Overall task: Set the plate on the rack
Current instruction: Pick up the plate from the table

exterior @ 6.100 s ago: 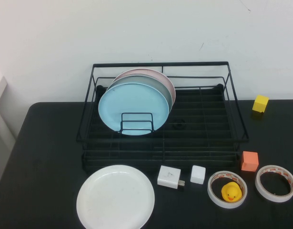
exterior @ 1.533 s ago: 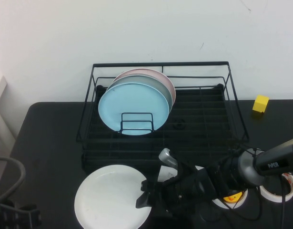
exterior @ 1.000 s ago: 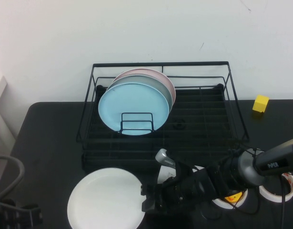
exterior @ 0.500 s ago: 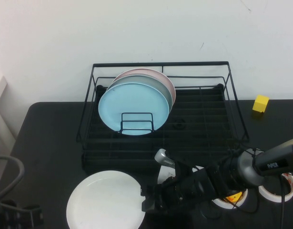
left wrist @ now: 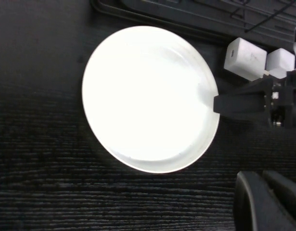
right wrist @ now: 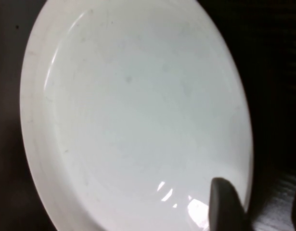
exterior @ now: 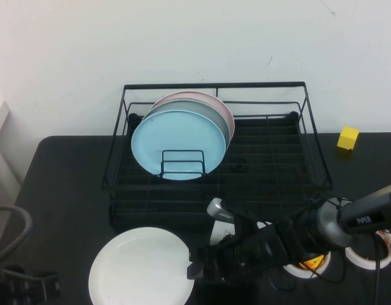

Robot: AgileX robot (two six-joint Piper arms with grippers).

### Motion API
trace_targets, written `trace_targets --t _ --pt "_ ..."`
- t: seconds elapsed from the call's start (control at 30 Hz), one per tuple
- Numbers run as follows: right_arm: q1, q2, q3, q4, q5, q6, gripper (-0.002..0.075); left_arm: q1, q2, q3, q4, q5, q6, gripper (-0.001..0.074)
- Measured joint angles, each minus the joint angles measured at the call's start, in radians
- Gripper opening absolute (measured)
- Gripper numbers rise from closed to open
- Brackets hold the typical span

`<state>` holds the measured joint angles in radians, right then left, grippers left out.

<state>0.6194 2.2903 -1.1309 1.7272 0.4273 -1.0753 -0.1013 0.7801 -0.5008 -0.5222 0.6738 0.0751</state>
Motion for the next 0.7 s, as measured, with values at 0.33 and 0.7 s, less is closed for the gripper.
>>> trace_targets --t 0.33,0.7 --pt "0.000 0.000 0.000 0.000 0.017 0.033 0.0273 0.000 0.000 0.000 -0.023 0.014 0.008 -0.0002" --pt "0.000 0.001 0.000 0.000 0.017 0.115 0.0272 0.000 0.000 0.000 -0.030 0.023 0.020 -0.0002"
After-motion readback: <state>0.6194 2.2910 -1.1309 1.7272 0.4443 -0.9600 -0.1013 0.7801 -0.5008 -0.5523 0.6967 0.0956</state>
